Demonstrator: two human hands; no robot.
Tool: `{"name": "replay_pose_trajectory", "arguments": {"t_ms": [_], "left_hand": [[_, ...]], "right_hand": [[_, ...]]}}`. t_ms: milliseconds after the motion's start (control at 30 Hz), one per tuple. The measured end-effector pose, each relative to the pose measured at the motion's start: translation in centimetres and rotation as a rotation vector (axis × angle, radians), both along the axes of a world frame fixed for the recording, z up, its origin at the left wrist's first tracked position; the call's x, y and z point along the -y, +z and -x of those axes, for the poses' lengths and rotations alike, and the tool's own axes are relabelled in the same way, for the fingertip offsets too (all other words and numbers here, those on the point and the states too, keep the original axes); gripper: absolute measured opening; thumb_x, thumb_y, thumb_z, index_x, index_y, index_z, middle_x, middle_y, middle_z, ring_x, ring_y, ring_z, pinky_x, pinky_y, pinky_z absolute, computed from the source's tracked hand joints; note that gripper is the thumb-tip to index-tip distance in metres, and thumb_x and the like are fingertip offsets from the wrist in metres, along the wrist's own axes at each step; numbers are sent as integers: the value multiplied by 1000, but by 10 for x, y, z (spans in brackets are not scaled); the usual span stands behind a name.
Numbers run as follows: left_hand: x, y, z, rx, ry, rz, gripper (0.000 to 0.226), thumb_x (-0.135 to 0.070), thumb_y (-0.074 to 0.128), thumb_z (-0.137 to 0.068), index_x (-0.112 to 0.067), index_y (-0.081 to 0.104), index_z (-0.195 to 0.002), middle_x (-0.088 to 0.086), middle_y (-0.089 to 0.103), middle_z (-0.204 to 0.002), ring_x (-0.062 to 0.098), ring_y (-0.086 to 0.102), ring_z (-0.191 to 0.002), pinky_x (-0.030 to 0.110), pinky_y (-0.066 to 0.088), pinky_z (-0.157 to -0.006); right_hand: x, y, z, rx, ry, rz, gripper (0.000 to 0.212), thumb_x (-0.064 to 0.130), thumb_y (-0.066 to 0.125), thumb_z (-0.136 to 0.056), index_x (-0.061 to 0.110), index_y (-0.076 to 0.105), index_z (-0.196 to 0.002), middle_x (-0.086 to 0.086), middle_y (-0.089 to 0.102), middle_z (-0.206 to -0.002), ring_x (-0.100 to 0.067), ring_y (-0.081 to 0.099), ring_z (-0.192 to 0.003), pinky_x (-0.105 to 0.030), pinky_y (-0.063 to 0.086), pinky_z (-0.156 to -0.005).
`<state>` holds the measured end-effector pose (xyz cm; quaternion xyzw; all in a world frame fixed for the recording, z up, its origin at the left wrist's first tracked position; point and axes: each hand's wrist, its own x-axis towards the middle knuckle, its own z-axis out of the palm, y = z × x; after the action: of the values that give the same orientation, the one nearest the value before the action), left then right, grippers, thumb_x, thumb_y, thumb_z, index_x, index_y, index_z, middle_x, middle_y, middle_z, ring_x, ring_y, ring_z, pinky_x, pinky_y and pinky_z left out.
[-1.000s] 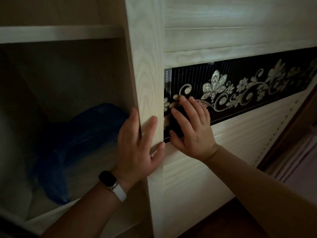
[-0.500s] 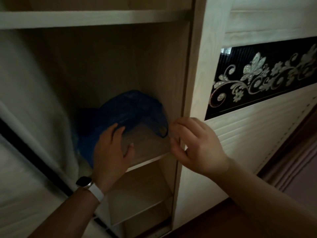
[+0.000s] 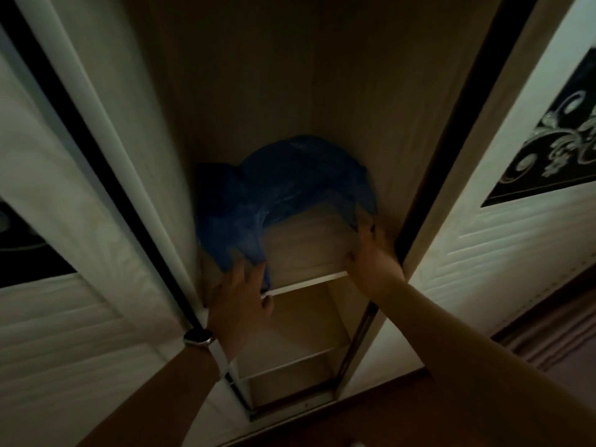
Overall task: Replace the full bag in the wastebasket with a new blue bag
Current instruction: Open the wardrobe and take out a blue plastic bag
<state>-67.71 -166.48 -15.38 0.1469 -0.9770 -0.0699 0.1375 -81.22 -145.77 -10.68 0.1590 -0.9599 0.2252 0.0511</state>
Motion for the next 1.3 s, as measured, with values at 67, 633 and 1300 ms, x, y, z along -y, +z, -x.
{"name": "replay_pose_trajectory", "arguments": {"t_ms": [67, 633, 1300], "left_hand": [[2, -4, 4, 41, 1, 21, 65, -32, 72, -73, -16, 54, -133, 14, 58, -122, 34, 58, -106, 42, 54, -75], [3, 1, 0, -304, -244, -170, 28, -27, 55, -83, -11, 74, -96, 3, 70, -98, 14, 63, -88, 19, 46, -80], [-83, 72, -31, -643, -662, -425, 21, -25, 57, -94, -7, 66, -92, 1, 62, -84, 17, 57, -77, 35, 48, -66]], "right_hand": [[4, -7, 13, 55, -51, 2, 78, 18, 52, -92, 31, 1, -149, -9, 9, -156, -35, 25, -137, -50, 36, -108], [17, -19, 33, 336, 19, 359, 20, 18, 55, -93, 22, 61, -112, -2, 63, -106, -20, 60, -93, -36, 53, -80], [-67, 58, -135, -19, 54, 499, 7, 11, 64, -82, 17, 63, -78, 9, 57, -65, -5, 54, -60, -13, 40, -52]]}}
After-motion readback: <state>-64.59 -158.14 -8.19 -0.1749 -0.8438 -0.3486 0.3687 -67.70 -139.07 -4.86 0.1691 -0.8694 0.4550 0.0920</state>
